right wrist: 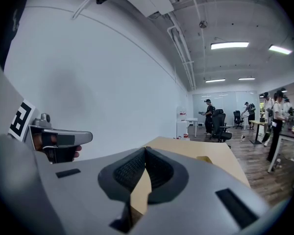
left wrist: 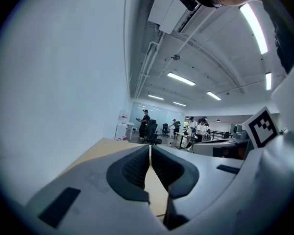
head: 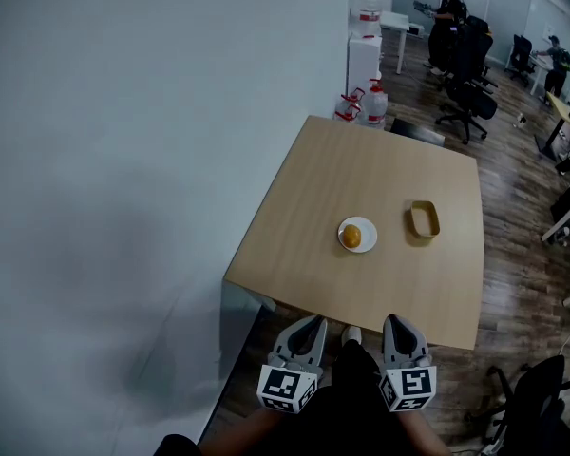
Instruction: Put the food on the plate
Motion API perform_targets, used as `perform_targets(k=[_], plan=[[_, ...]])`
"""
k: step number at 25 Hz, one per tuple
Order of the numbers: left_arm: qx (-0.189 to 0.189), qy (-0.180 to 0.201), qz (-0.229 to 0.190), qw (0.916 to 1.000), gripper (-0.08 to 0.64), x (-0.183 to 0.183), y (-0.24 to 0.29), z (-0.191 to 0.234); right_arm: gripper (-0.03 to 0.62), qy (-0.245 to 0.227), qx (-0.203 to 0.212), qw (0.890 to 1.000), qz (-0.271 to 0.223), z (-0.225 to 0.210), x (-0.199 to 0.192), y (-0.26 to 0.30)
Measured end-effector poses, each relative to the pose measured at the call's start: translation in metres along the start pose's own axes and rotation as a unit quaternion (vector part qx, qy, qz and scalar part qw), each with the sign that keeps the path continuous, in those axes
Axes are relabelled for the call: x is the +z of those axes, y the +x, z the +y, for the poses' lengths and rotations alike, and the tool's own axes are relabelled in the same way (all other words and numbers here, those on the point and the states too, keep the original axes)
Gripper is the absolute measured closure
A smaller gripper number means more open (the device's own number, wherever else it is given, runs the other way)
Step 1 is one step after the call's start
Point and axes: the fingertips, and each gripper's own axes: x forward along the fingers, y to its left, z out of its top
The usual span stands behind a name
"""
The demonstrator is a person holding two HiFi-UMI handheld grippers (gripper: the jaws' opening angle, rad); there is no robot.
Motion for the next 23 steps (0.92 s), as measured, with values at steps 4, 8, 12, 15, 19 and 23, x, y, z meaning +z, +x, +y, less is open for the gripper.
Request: perform_targets(k=[4,8,12,15,19,23], plan=[[-0.005,-0.014,0.0,0.9999,0.537,0.002,0.004,-0.002,0.532,0.001,-0.005,1.0,-0.002,-0.004,0.004,-0.003],[-0.017,-0.036,-0.003,0.9992,0.537,0.006,0.008,-0.007,0.532,0.004,-0.009,1.0,-0.003,-0.009,0.005,-0.005],[-0.017,-0.022,-0.005,0.9996,0.537,0.007,0.011,-0.013,0.532,0.003,-0.011,1.0,-0.001,-0.014,0.003,-0.007],[-0.016,0.009,-0.006,0.9998,0.537,0.006,0.014,-0.017,0.532,0.002,-0.009,1.0,0.003,-0.016,-0.002,-0.004],[-0.023,0.0,-0.002,0.9997,0.537,0.008,0.021,-0.023,0.532,0.001,0.0,1.0,0.01,-0.016,-0.003,0.002],[-0.022,-0.016,0.002,0.9996,0.537,0.011,0.022,-0.019,0.532,0.0,0.007,1.0,0.014,-0.009,0.001,0.006]])
